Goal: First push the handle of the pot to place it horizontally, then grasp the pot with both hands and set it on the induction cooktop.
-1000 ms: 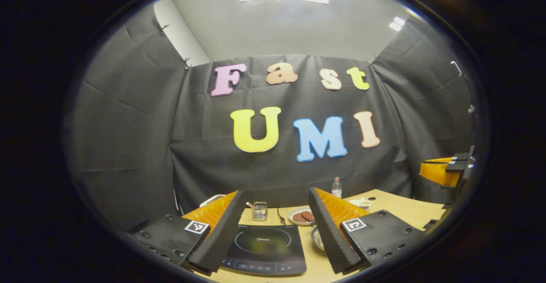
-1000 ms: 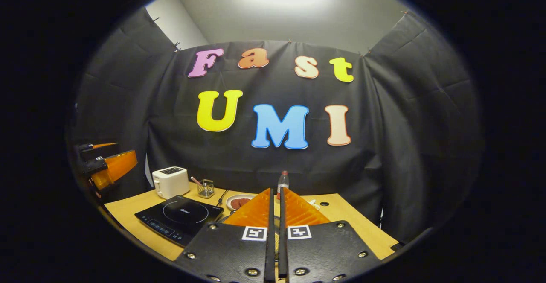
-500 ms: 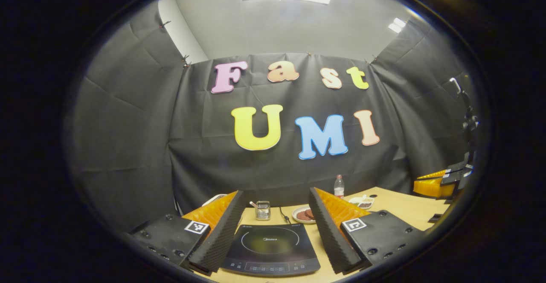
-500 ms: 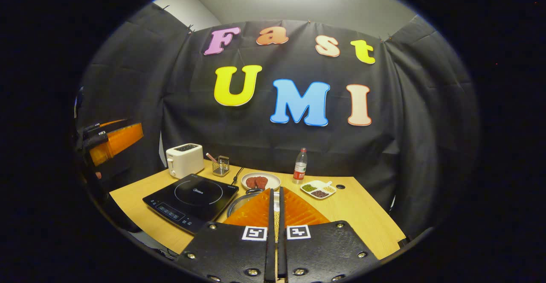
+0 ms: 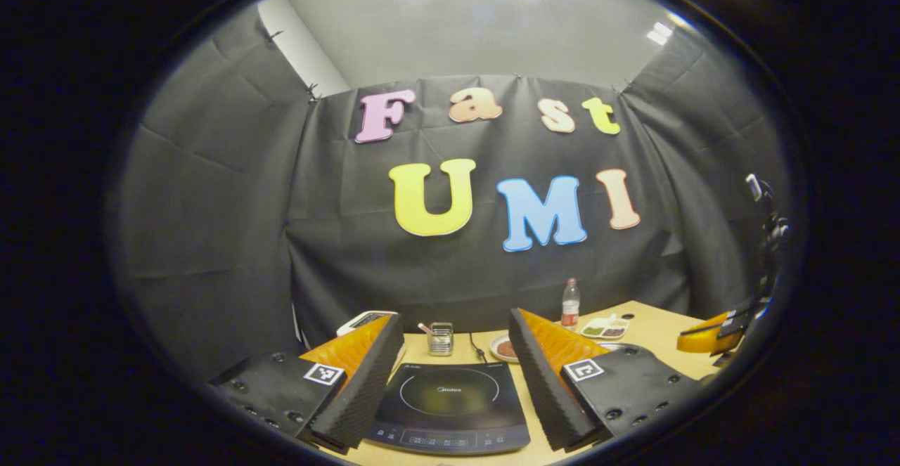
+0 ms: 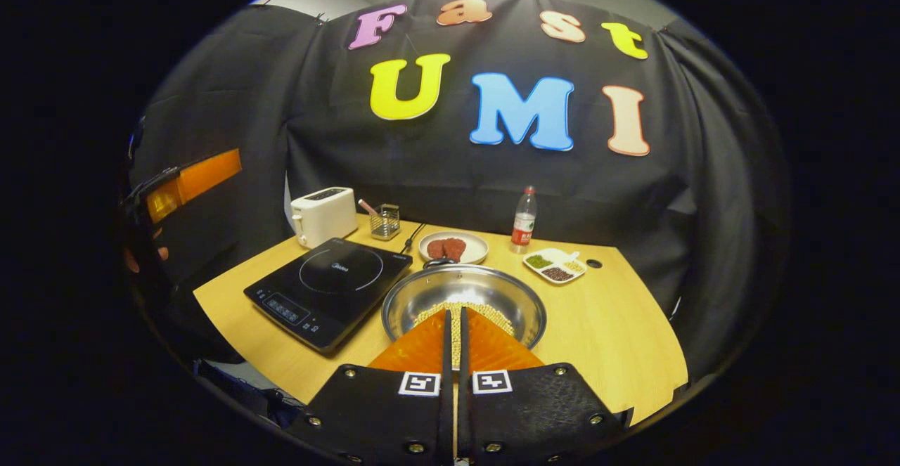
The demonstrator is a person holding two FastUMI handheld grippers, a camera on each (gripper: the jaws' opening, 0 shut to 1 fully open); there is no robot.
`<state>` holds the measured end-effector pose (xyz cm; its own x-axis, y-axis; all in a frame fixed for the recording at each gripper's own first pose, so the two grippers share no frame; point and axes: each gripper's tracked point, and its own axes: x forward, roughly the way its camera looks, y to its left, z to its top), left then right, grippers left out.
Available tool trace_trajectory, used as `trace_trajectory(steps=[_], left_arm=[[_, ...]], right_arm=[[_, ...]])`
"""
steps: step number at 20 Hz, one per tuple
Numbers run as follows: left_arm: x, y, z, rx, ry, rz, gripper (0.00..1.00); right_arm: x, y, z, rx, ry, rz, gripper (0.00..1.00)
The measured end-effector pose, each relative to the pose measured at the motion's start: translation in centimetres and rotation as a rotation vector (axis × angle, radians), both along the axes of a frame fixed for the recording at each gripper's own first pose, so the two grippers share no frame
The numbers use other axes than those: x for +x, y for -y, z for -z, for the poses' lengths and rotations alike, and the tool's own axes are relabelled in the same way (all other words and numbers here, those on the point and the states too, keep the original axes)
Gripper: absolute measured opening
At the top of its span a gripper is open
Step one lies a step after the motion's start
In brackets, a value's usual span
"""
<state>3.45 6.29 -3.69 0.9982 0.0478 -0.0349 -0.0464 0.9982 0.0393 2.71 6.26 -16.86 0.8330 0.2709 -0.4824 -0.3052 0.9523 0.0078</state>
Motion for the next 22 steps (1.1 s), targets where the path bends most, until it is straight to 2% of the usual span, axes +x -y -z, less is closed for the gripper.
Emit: trace_trajectory(steps=[5, 7, 8, 9, 11, 13, 16, 21, 22], left_arm=[[1.7, 1.9, 0.6, 0.010, -0.020, -0.047, 1.00], [2.0, 2.5, 0.8, 0.021, -0.023, -0.055, 0.94], [2.3, 2.7, 0.9, 0.027, -0.028, -0.061, 1.00], [2.5, 2.9, 1.2, 0.031, -0.034, -0.067, 1.00], [2.8, 3.3, 1.9, 0.036, -0.049, -0.083, 0.94], [2.9, 3.4, 2.5, 0.036, -0.066, -0.099, 0.96], [3.0, 3.8, 3.3, 0.045, -0.089, -0.120, 1.00], [2.9, 4.3, 4.2, 0.047, -0.117, -0.142, 1.00], [3.0, 4.3, 4.1, 0.051, -0.117, -0.147, 0.98]], right_arm=[[0.2, 0.2, 4.2, -0.005, -0.136, -0.123, 0.03], [0.4, 0.5, 5.7, -0.004, -0.190, -0.163, 0.03], [0.3, 0.5, 6.7, -0.002, -0.224, -0.181, 0.03], [0.0, 0.8, 7.5, -0.002, -0.260, -0.193, 0.03], [-0.3, 0.9, 8.9, 0.005, -0.312, -0.218, 0.03], [-0.7, 1.0, 10.2, 0.011, -0.366, -0.244, 0.04], [-1.0, 1.3, 12.0, 0.016, -0.442, -0.269, 0.05], [-1.3, 1.7, 14.3, 0.033, -0.554, -0.272, 0.04], [-1.3, 1.5, 14.5, 0.046, -0.568, -0.266, 0.04]])
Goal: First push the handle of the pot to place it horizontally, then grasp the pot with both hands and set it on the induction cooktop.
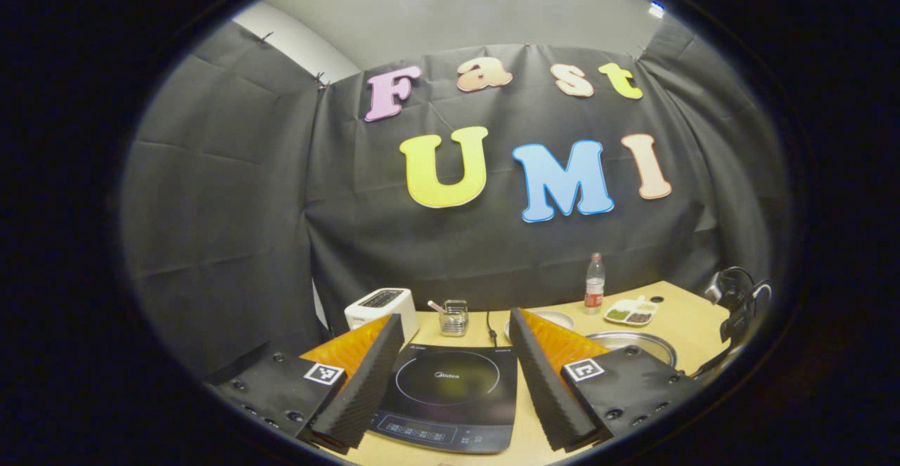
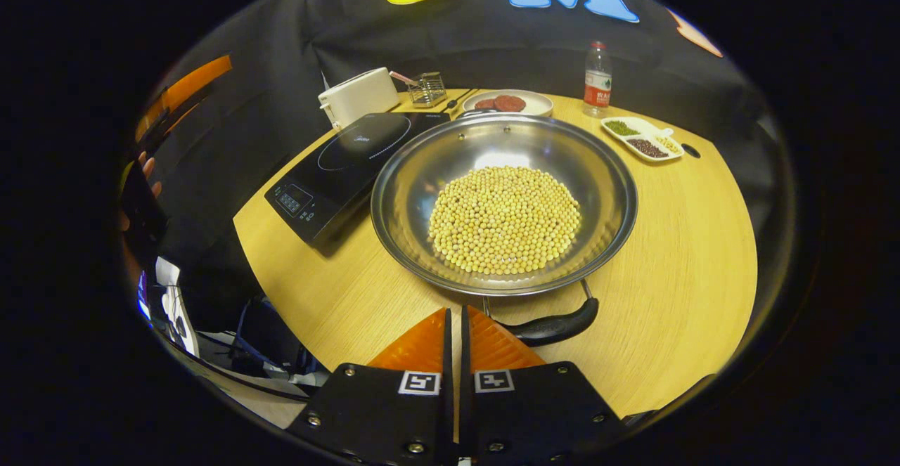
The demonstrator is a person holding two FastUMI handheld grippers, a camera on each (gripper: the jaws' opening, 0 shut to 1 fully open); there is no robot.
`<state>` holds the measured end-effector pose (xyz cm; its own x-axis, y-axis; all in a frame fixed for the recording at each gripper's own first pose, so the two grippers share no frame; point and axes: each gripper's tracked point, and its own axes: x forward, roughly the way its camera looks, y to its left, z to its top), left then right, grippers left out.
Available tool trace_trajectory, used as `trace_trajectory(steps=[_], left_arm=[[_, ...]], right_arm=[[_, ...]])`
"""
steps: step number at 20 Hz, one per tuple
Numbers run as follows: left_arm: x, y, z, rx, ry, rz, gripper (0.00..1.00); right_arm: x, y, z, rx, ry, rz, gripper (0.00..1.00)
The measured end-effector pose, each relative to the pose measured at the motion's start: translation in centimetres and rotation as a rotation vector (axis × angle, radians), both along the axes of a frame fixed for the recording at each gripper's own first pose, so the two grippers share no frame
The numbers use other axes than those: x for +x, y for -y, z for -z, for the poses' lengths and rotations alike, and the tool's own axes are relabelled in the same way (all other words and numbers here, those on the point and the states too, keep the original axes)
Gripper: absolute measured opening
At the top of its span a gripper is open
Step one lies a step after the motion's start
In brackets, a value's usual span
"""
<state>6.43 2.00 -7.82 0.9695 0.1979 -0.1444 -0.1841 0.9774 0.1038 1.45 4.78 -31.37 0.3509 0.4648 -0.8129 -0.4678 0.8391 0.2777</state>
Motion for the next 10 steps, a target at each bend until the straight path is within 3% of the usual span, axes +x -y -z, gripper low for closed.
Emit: trace_trajectory(steps=[10], left_arm=[[1.6, 1.8, 0.8, 0.005, -0.023, 0.004, 0.94]], right_arm=[[2.5, 3.8, 0.5, -0.027, -0.010, 0.080, 0.01]])
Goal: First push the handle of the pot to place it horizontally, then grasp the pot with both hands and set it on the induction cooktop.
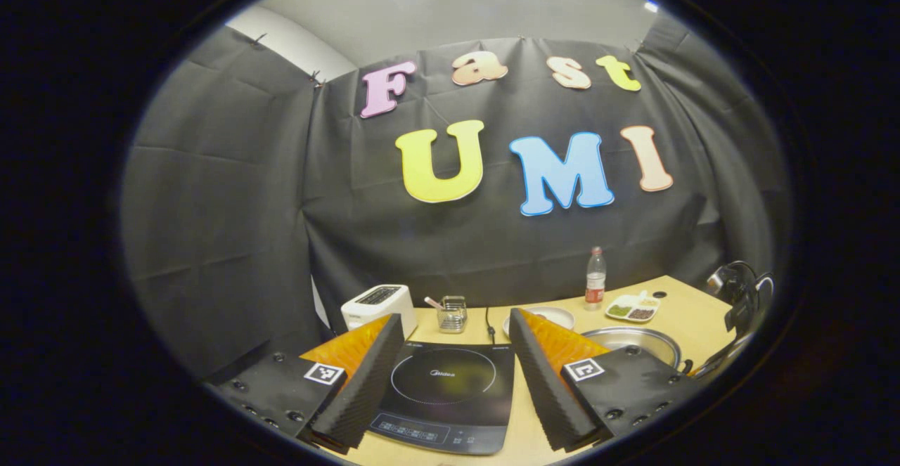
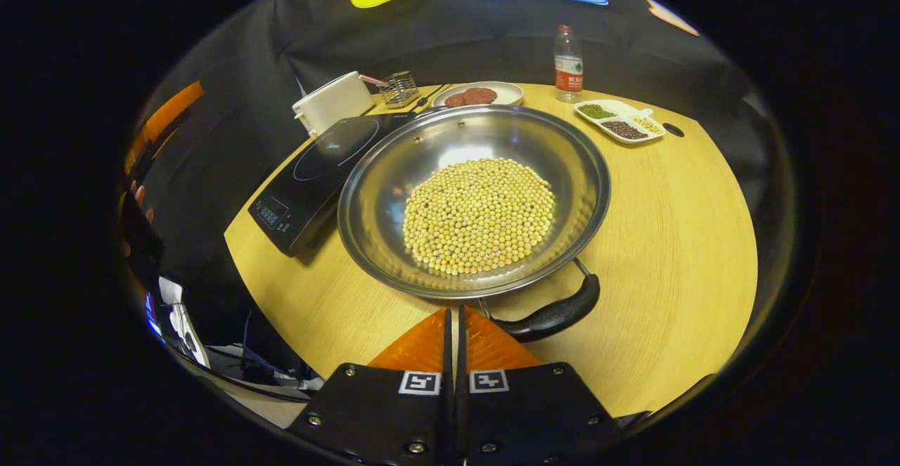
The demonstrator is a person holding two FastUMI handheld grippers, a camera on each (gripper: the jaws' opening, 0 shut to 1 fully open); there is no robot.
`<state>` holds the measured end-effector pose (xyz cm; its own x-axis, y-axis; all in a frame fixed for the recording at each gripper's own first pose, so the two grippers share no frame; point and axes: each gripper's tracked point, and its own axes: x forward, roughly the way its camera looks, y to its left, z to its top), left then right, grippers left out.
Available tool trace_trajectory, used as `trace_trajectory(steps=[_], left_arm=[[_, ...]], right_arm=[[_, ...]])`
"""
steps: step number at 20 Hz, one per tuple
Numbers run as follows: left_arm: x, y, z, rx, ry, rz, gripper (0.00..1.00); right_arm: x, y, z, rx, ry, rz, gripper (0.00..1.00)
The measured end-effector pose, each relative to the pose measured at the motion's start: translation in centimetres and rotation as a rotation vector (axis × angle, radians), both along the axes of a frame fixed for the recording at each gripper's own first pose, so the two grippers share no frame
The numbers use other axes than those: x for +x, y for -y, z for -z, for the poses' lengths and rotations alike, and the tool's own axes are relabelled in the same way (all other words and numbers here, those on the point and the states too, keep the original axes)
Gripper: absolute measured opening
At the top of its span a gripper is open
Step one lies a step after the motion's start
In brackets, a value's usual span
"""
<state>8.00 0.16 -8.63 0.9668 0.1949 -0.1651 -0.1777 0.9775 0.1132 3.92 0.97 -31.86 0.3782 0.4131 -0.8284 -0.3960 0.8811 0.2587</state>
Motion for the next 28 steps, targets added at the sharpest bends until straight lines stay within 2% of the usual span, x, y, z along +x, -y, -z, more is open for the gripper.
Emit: trace_trajectory(steps=[1, 2, 6, 7, 8, 10, 11, 12, 13, 14, 15, 16, 17, 18, 20, 21, 24, 28], left_arm=[[0.0, 0.3, 0.2, 0.001, -0.001, 0.000, 0.98], [0.2, 0.3, 0.1, 0.004, -0.001, 0.002, 0.94], [0.7, 0.7, 0.2, 0.014, -0.003, 0.003, 0.98], [0.8, 0.8, 0.1, 0.014, -0.004, 0.001, 0.94], [1.0, 0.9, 0.0, 0.016, -0.004, -0.003, 0.98], [1.1, 1.0, 0.0, 0.022, 0.000, -0.010, 0.94], [1.1, 1.0, 0.0, 0.024, -0.001, -0.015, 0.98], [1.1, 1.1, 0.0, 0.025, -0.001, -0.019, 0.94], [1.2, 1.3, 0.2, 0.025, -0.002, -0.025, 0.98], [1.2, 1.3, 0.3, 0.024, -0.003, -0.031, 0.94], [1.2, 1.4, 0.4, 0.022, -0.006, -0.038, 0.98], [1.1, 1.6, 0.4, 0.022, -0.007, -0.045, 0.98], [1.1, 1.7, 0.5, 0.024, -0.008, -0.051, 0.94], [1.1, 1.8, 0.3, 0.029, -0.009, -0.055, 0.98], [0.9, 2.3, 0.5, 0.038, -0.014, -0.066, 0.98], [0.8, 2.4, 0.8, 0.040, -0.020, -0.069, 0.94], [0.0, 2.9, 1.0, 0.066, -0.033, -0.078, 0.92], [-0.5, 4.1, 1.3, 0.042, -0.034, -0.074, 0.90]], right_arm=[[0.4, 0.6, 0.1, -0.011, 0.006, 0.007, 0.01], [0.7, 1.1, 0.2, -0.019, 0.012, 0.013, 0.01], [1.8, 2.7, 0.5, -0.034, 0.023, 0.035, 0.01], [2.2, 3.1, 0.6, -0.041, 0.028, 0.038, 0.01], [2.5, 3.4, 0.6, -0.046, 0.033, 0.040, 0.01], [3.2, 4.1, 0.7, -0.051, 0.042, 0.048, 0.01], [3.7, 4.5, 0.7, -0.053, 0.045, 0.055, 0.01], [4.1, 4.8, 0.8, -0.054, 0.049, 0.062, 0.01], [4.6, 5.1, 0.8, -0.056, 0.054, 0.066, 0.01], [5.0, 5.4, 0.8, -0.058, 0.058, 0.070, 0.01], [5.4, 5.7, 0.8, -0.060, 0.062, 0.074, 0.01], [5.9, 5.9, 0.9, -0.061, 0.067, 0.078, 0.01], [6.3, 6.2, 0.9, -0.061, 0.072, 0.081, 0.01], [6.7, 6.4, 1.0, -0.060, 0.076, 0.084, 0.01], [7.6, 6.9, 1.0, -0.058, 0.086, 0.093, 0.01], [8.0, 7.2, 1.0, -0.058, 0.089, 0.101, 0.01], [9.2, 8.0, 1.2, -0.056, 0.108, 0.121, 0.01], [10.5, 9.3, 0.9, -0.069, 0.147, 0.169, 0.01]])
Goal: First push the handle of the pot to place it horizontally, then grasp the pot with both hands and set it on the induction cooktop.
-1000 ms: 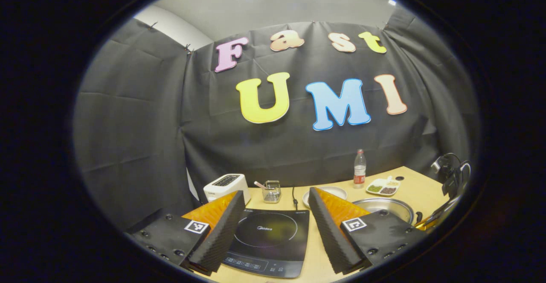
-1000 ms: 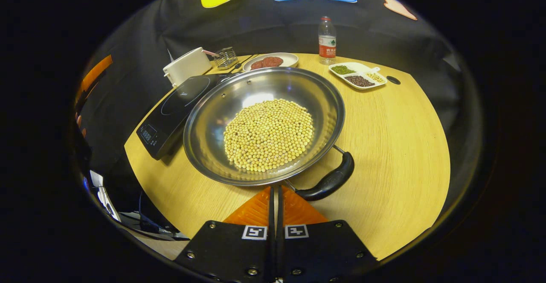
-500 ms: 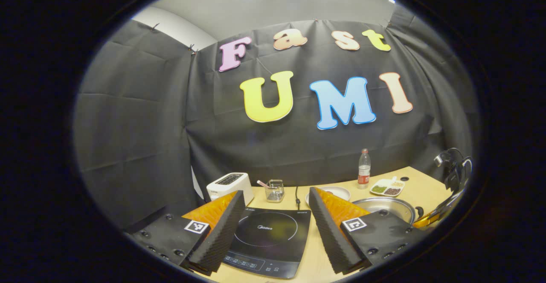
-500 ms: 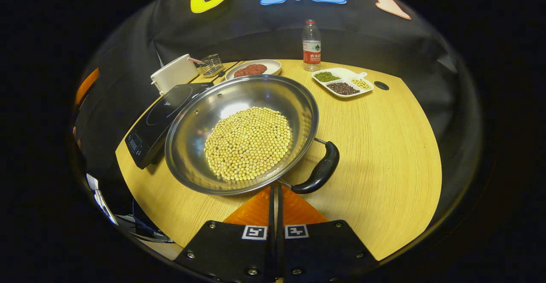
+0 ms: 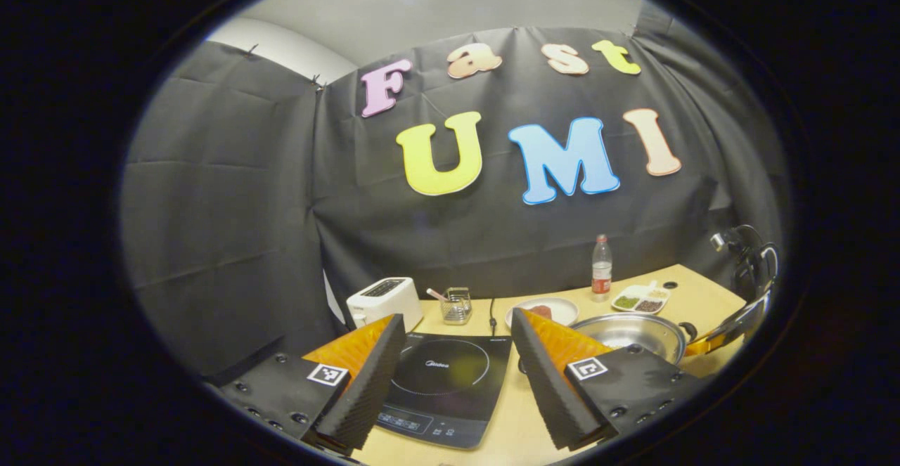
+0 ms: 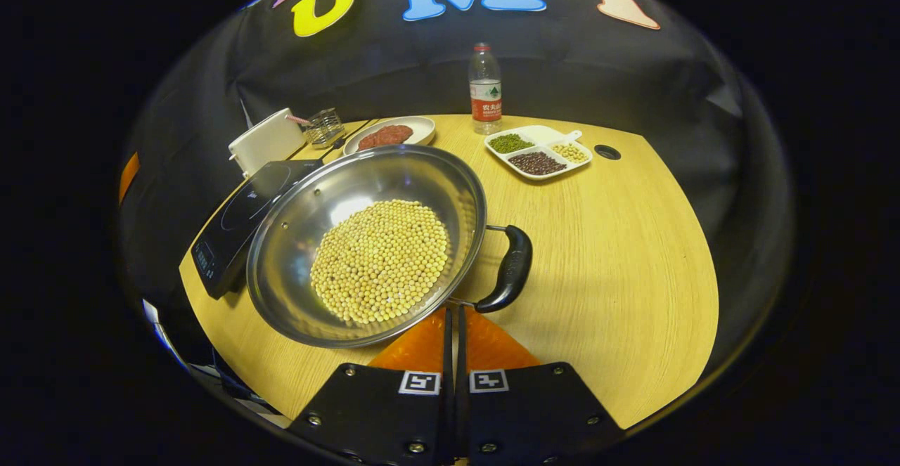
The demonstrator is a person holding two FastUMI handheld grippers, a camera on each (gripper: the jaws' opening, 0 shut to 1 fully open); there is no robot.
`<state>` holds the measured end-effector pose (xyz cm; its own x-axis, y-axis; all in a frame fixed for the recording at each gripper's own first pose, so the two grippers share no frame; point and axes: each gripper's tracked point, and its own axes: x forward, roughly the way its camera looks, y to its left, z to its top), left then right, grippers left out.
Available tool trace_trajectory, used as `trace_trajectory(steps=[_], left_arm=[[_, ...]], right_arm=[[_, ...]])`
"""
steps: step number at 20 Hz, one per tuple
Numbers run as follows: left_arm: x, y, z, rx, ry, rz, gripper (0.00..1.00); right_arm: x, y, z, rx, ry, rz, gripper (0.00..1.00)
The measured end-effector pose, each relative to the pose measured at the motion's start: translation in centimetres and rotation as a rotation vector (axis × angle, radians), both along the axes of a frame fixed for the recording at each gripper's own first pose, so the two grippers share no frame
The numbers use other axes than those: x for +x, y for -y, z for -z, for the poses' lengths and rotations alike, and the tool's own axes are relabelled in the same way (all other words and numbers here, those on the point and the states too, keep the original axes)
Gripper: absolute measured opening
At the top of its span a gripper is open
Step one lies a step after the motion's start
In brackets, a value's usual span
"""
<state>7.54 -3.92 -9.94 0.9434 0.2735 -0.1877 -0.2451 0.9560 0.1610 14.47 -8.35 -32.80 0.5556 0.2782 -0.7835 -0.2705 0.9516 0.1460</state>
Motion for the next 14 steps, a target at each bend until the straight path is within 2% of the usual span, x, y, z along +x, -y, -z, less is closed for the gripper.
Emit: trace_trajectory(steps=[1, 2, 6, 8, 11, 14], left_arm=[[0.1, 0.2, 0.1, 0.000, -0.001, 0.005, 0.90], [0.3, 0.3, 0.2, 0.001, -0.003, 0.010, 1.00], [2.0, 1.0, 1.0, -0.013, -0.003, 0.045, 0.98], [3.2, 1.1, 1.4, -0.017, -0.004, 0.066, 0.98], [5.5, 1.2, 2.8, -0.025, -0.024, 0.103, 1.00], [8.0, 1.8, 4.4, -0.045, -0.057, 0.161, 0.98]], right_arm=[[0.1, 0.3, -0.3, -0.001, 0.012, 0.013, 0.01], [0.1, 0.6, -0.7, 0.000, 0.027, 0.025, 0.01], [0.8, 2.0, -4.2, 0.031, 0.143, 0.100, 0.01], [0.9, 2.1, -6.0, 0.075, 0.199, 0.146, 0.26], [1.7, 2.6, -8.2, 0.081, 0.282, 0.203, 1.00], [2.2, 2.3, -8.9, 0.058, 0.314, 0.217, 1.00]])
